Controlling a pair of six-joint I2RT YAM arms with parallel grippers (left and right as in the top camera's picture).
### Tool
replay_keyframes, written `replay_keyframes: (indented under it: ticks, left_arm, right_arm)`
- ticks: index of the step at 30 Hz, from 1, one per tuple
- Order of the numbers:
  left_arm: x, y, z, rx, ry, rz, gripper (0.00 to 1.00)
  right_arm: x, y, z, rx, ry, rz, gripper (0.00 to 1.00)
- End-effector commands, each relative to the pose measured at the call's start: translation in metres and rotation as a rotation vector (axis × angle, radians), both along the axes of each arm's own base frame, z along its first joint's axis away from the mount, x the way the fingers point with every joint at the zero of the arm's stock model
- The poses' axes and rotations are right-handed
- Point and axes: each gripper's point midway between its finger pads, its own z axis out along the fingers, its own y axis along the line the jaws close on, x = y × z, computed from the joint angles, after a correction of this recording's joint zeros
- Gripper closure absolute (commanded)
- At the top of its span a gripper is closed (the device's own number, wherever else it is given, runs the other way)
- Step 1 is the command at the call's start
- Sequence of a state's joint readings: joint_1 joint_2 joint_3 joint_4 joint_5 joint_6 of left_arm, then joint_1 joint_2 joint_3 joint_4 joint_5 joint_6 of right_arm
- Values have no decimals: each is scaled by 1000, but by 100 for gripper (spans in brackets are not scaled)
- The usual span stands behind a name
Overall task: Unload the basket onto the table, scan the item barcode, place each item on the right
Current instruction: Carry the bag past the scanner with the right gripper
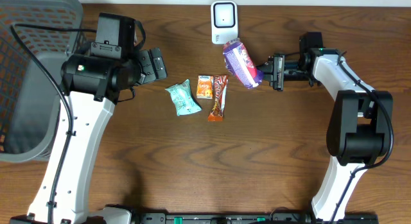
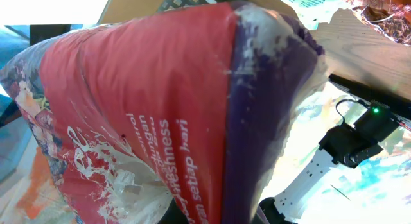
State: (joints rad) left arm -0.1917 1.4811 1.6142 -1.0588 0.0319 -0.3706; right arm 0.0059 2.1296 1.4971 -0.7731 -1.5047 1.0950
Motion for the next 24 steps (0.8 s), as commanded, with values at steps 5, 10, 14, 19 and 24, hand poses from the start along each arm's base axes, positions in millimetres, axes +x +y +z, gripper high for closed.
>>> replay_keyframes:
  ticks: [5, 10, 14, 19, 24]
  left_arm:
    - [0, 1, -3, -3, 10, 7, 2]
    - [0, 1, -3, -3, 10, 7, 2]
    - [0, 1, -3, -3, 10, 7, 2]
    - [0, 1, -3, -3, 10, 7, 2]
    - [0, 1, -3, -3, 10, 7, 2]
  right_arm:
    - [9, 5, -3, -49, -107, 5, 99]
    - [35, 19, -42, -322, -267, -31, 99]
    - [78, 32, -48, -473, -402, -159, 99]
    - [153, 42, 15, -465, -727, -478, 99]
    - [197, 13, 39, -664, -866, -824, 99]
